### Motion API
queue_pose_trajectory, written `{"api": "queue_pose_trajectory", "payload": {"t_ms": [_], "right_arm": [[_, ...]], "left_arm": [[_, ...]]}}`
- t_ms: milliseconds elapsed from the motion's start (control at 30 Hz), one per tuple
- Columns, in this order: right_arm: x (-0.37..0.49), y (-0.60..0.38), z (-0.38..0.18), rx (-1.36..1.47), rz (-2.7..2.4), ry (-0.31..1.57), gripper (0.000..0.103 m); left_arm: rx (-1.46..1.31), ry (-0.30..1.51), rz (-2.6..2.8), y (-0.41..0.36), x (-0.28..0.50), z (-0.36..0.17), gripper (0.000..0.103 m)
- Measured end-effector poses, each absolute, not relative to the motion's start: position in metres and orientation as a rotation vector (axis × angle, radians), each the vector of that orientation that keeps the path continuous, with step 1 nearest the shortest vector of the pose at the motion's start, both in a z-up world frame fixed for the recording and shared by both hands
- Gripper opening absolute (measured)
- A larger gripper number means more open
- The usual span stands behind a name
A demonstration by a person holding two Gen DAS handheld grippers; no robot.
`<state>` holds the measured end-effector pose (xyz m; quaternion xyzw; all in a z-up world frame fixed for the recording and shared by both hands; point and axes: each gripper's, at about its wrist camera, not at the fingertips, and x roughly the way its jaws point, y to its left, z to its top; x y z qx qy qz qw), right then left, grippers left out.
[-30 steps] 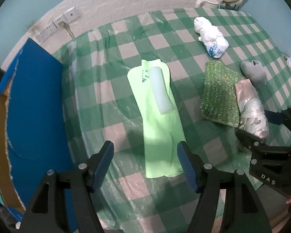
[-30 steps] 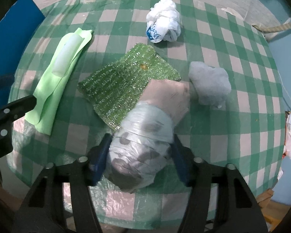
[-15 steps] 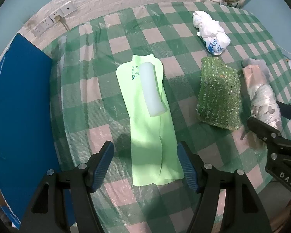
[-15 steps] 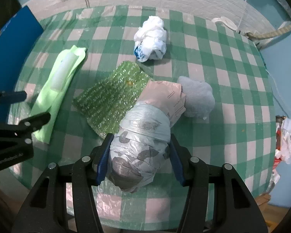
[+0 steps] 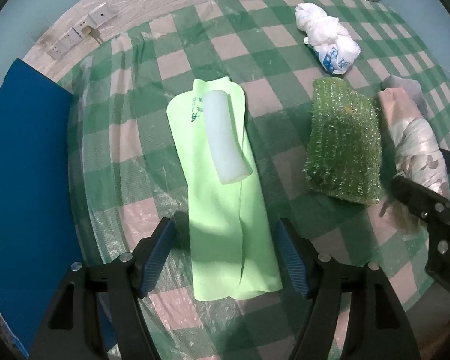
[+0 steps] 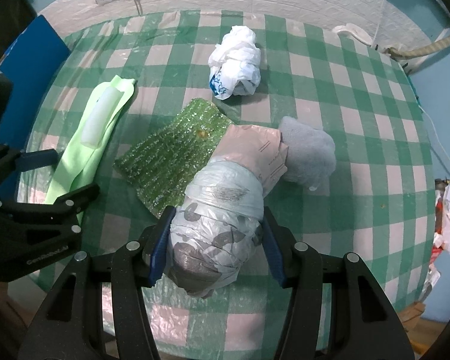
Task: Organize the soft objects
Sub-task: 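Grasp the lime-green cloth with the left tool and lift it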
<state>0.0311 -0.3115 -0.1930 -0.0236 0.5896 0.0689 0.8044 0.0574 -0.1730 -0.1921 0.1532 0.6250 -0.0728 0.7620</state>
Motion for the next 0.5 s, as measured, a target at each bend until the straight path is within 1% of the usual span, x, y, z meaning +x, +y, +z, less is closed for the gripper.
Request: {"api": "queue_pose_trajectory", "payload": {"t_ms": [67, 133, 167, 200, 233, 300, 333, 500], "right_arm": [[0.033, -0.313, -0.193, -0.044, 0.147, 1.264, 0.055], [0.031, -0.312, -0.194, -0.041, 0.147, 1.265, 0.055], [0.030, -0.312, -0.194, -0.040, 0.147, 1.265, 0.055], [0.029, -0.312, -0.195, -0.039, 0.147, 1.265, 0.055], [0.029, -0.312, -0.195, -0.038, 0.147, 1.265, 0.055], [0.029, -0.312, -0.194, -0.037, 0.147, 1.264, 0.055], [0.029, -0.312, -0.194, -0.038, 0.147, 1.263, 0.055], [0.029, -0.312, -0.193, -0.041, 0.148, 1.261, 0.055]], "left_arm": [[0.328, 1.346, -0.162, -0.170, 0.057, -0.192, 0.062], [0.326, 1.333, -0.170, -0.168, 0.054, -0.191, 0.042], [0.327, 1.326, -0.170, -0.168, 0.050, -0.190, 0.037], [0.325, 1.322, -0.173, -0.167, 0.047, -0.189, 0.025], [0.328, 1.320, -0.175, -0.167, 0.045, -0.188, 0.016], [0.335, 1.320, -0.184, -0.167, 0.040, -0.186, 0.009], [0.331, 1.324, -0.189, -0.166, 0.039, -0.186, 0.007], [0.287, 1.313, -0.221, -0.162, 0.035, -0.180, 0.006]]}}
